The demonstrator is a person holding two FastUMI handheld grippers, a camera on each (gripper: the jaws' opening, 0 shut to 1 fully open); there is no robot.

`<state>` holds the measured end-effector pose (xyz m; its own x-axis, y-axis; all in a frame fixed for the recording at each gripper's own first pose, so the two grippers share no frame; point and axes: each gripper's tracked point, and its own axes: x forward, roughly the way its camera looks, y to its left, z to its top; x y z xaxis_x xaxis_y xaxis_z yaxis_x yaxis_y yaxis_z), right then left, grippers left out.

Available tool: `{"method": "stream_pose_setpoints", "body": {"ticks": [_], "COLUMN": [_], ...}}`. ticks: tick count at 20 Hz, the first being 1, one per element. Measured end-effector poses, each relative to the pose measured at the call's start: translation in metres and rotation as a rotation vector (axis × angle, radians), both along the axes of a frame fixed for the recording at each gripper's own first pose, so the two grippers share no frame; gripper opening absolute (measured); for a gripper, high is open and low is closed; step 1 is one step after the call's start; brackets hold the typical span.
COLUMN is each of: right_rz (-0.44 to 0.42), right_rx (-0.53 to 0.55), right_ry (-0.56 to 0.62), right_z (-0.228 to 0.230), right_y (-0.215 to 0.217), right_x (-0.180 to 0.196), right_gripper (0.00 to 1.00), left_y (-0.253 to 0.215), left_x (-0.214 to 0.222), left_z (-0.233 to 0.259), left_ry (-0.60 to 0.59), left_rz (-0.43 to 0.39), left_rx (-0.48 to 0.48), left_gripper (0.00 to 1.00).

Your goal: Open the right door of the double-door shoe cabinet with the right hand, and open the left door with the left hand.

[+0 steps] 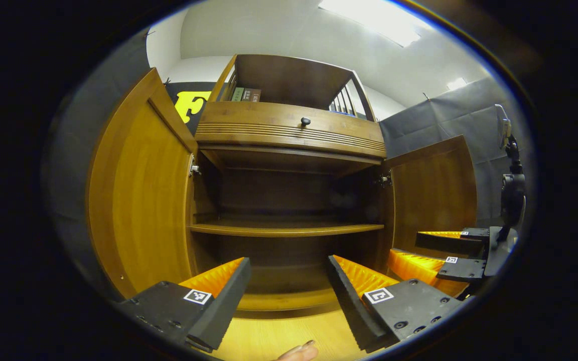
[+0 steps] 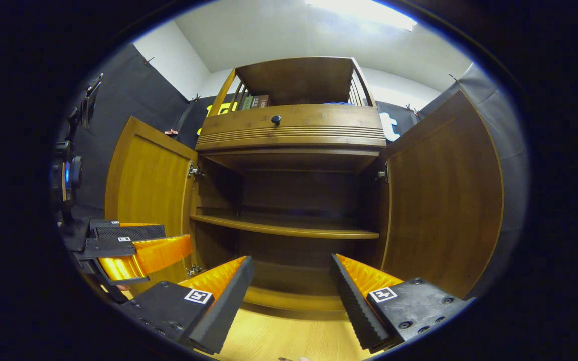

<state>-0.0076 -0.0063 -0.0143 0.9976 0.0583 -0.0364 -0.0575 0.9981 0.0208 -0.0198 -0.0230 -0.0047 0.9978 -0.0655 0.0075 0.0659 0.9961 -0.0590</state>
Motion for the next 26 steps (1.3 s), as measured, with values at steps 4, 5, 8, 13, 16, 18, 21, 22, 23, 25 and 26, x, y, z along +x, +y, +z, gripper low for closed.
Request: {"method": "stream_pose_setpoints", "body": {"ticks": [4, 5, 8, 13, 16, 18, 21, 22, 23, 25, 26], "right_rz": [0.005, 0.004, -0.001, 0.003, 0.004, 0.005, 0.003, 0.0, -0.001, -0.005, -0.008], "right_rx": [0.026, 0.028, 0.028, 0.029, 0.029, 0.031, 0.033, 0.032, 0.03, 0.028, 0.026], "right_ry": [-0.022, -0.028, -0.035, -0.032, -0.033, -0.038, -0.04, -0.038, -0.037, -0.04, -0.043], "right_z": [0.009, 0.011, 0.015, 0.015, 0.016, 0.019, 0.02, 0.02, 0.02, 0.021, 0.023], "right_y": [0.0, -0.001, -0.004, -0.006, -0.006, -0.005, -0.005, -0.005, -0.006, -0.007, -0.008], "right_x": [0.002, 0.002, 0.006, 0.006, 0.005, 0.005, 0.003, 0.003, 0.003, 0.0, 0.0], "right_gripper": [0.99, 0.95, 0.97, 0.97, 0.97, 0.95, 0.97, 0.95, 0.95, 0.95, 0.95], "left_y": [0.0, 0.0, -0.001, -0.002, -0.001, 0.001, -0.001, -0.001, -0.001, -0.001, -0.001], "left_x": [0.003, 0.004, 0.009, 0.01, 0.011, 0.011, 0.011, 0.009, 0.009, 0.009, 0.008], "left_z": [-0.003, -0.002, 0.003, 0.008, 0.011, 0.013, 0.016, 0.015, 0.016, 0.018, 0.018], "left_ry": [0.0, -0.001, -0.007, -0.024, -0.04, -0.048, -0.06, -0.065, -0.07, -0.08, -0.082], "left_rz": [0.004, 0.003, 0.002, 0.0, -0.003, -0.002, -0.014, -0.017, -0.019, -0.021, -0.019], "left_rx": [0.014, 0.017, 0.029, 0.033, 0.033, 0.034, 0.039, 0.04, 0.041, 0.043, 0.043], "left_gripper": [0.95, 0.95, 0.93, 0.93, 0.95, 0.95, 0.94, 0.96, 0.94, 0.93, 0.96]}}
